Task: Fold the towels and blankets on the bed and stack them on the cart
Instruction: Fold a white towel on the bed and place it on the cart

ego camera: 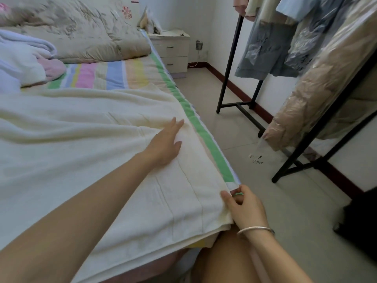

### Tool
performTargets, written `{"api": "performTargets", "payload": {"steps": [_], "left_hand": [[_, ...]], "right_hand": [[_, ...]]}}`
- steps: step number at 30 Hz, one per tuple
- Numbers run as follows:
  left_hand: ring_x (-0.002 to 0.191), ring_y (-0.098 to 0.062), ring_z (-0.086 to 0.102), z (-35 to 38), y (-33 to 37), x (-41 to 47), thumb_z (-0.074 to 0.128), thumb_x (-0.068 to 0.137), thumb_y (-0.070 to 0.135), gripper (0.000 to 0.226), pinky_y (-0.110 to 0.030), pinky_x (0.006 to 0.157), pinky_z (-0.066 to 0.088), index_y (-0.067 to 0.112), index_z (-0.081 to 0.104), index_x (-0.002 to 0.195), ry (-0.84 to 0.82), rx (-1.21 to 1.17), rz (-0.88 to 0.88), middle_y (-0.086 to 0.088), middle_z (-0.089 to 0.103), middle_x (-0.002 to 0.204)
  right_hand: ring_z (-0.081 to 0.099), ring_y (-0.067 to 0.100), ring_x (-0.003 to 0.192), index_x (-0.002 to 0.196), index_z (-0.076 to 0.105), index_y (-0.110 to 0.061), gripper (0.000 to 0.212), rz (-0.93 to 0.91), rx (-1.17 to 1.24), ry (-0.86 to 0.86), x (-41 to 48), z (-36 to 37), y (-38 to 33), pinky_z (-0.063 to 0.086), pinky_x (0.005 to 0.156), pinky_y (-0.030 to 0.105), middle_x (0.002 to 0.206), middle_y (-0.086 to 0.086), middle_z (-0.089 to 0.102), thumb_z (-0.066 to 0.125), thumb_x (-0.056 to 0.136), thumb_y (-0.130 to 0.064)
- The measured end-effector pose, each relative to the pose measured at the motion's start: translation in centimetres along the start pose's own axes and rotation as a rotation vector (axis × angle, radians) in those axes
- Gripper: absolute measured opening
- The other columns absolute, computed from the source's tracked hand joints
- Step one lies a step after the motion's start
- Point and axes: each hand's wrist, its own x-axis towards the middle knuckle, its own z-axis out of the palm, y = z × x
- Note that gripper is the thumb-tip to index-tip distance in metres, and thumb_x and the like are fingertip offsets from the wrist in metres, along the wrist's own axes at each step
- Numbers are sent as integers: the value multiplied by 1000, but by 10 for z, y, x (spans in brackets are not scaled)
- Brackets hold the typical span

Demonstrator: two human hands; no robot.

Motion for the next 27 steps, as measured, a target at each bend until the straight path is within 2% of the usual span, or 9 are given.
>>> {"api": "performTargets", "payload": {"steps": [3,5,9,11,13,15,18,23,27], "left_hand": [[121,-16,54,-9,-7,-59,57,91,9,52,-39,102,44,19,45,141,246,-98,90,-1,46,143],[97,-10,60,-14,-13,-106,62,87,7,38,-34,85,51,18,57,123,360,-69,125,4,58,119],[76,-3,56,-23,-19,-203,63,86,26,10,-18,67,44,27,57,93,398,22,101,17,54,85],[69,-4,54,-25,-24,-241,58,86,38,12,-17,62,43,26,58,87,379,102,140,17,53,79],[69,-10,55,-24,-33,-269,61,87,39,20,-24,62,43,20,61,81,395,215,236,12,55,78],[80,-19,57,-21,-42,-290,67,86,31,16,-30,72,43,16,63,81,435,367,372,4,59,85],[95,-23,54,-19,-54,-314,69,84,21,4,-36,83,38,17,67,84,482,617,488,-1,64,94],[95,-24,55,-19,-70,-318,64,90,25,11,-37,84,39,16,70,93,491,739,485,0,68,97],[95,-26,58,-23,-63,-320,59,92,22,12,-37,83,39,16,69,87,519,743,453,1,66,90]], "right_hand": [[60,18,71,76,58,-18,26,67,81,-11,-10,3,6,47,69,34,73,-3,65,69,83,-41],[59,20,69,73,59,-16,29,98,105,-27,-17,6,11,48,71,35,71,-2,63,68,85,-41],[65,35,74,74,60,-5,39,216,271,-74,-28,10,18,56,76,49,75,16,67,68,84,-41],[66,41,76,79,58,2,43,269,360,-145,-33,12,18,55,79,55,81,26,65,67,86,-39],[61,36,67,88,58,3,36,333,511,-201,-37,11,15,55,70,52,79,25,59,64,90,-32],[59,27,58,91,56,2,31,376,611,-243,-39,7,13,53,60,41,75,17,58,61,92,-29],[65,22,62,97,59,-3,27,407,689,-314,-46,4,11,58,66,37,82,13,63,61,93,-30],[68,29,82,103,57,-5,22,449,833,-357,-54,4,8,61,62,34,95,16,65,62,92,-24],[65,28,82,99,58,4,21,381,845,-324,-53,-2,9,60,60,28,95,20,65,62,91,-15]]}}
